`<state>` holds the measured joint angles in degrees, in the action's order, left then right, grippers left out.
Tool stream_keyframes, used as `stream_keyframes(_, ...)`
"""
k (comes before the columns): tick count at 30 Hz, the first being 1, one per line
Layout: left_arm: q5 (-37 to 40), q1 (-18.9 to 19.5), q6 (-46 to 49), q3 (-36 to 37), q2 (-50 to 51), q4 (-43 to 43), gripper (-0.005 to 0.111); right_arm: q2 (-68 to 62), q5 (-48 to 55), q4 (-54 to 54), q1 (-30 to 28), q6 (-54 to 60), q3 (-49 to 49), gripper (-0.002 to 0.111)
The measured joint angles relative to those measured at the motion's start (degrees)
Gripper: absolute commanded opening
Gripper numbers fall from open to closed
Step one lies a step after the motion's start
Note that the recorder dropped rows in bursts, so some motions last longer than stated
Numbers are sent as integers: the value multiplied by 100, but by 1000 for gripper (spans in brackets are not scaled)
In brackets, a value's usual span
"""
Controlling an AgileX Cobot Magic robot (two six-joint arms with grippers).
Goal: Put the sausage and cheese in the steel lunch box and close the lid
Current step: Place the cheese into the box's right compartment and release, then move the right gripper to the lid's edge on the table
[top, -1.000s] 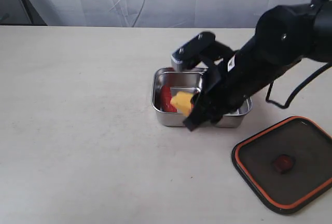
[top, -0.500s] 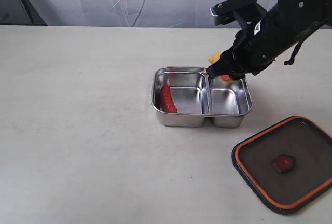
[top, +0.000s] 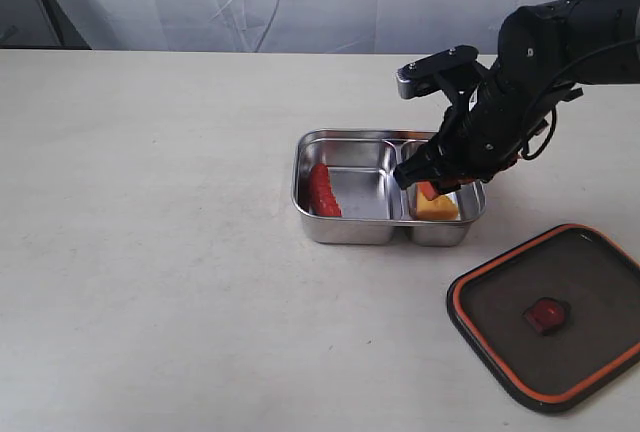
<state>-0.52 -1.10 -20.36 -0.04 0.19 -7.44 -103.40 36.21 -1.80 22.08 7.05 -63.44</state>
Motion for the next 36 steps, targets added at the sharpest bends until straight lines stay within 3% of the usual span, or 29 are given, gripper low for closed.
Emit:
stream_keyframes(9,0,0,0,0,0,0,0,932,723,643,-234,-995,0,50)
stream_keyframes(22,0,0,0,0,0,0,0,1399,2508,389,-2131,-1088,137,50)
stream_keyframes(28,0,0,0,0,0,0,0,1399,2590,259,-2490,-1025,699,50)
stream_keyframes(36,0,0,0,0,0,0,0,1399,2170,311,-2522,-1091,1519,50)
